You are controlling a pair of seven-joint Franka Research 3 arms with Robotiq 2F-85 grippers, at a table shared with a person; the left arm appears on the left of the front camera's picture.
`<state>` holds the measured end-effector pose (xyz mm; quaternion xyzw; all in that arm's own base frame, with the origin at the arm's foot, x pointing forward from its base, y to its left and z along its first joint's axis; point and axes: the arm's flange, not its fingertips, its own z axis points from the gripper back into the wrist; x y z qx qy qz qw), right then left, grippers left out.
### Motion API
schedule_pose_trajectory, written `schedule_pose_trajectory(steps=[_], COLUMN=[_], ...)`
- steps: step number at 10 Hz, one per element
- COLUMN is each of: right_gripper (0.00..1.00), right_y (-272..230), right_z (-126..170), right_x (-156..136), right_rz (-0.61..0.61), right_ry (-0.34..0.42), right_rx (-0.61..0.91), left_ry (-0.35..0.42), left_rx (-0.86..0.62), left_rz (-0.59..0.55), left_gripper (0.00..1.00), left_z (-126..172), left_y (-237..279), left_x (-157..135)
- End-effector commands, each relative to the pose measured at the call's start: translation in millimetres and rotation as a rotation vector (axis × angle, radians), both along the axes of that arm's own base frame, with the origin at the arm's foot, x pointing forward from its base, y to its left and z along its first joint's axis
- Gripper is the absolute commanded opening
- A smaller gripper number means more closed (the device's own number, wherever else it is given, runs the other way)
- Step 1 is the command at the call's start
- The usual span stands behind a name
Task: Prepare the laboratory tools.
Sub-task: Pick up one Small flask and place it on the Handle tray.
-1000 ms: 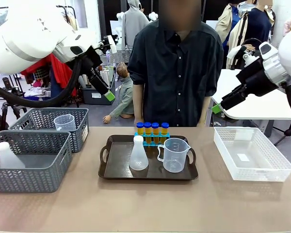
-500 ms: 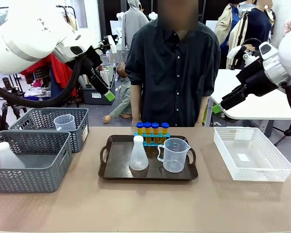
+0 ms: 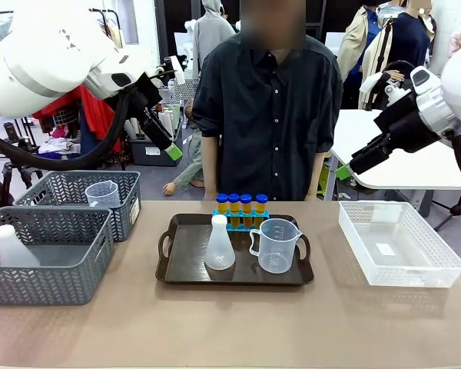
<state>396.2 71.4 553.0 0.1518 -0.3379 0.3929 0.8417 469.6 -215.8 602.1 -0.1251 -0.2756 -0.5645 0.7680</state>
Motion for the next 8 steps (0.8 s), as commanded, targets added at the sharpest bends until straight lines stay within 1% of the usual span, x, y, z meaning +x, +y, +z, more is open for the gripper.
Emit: schedule_pose_trajectory(steps=[1, 8], right_gripper=[1.0, 1.0], right_y=[-0.4, -0.4], right_z=[0.3, 0.3], right_x=[1.1, 1.1], right_rz=[0.011, 0.011], right_ry=[0.002, 0.002], right_rx=[0.028, 0.028], left_ry=[0.0, 0.0], left_rx=[-0.003, -0.003], left_rz=[0.002, 0.002], left_gripper=[1.0, 1.0], left_z=[0.5, 0.5], left_y=[1.1, 1.1], left_x=[-0.2, -0.2])
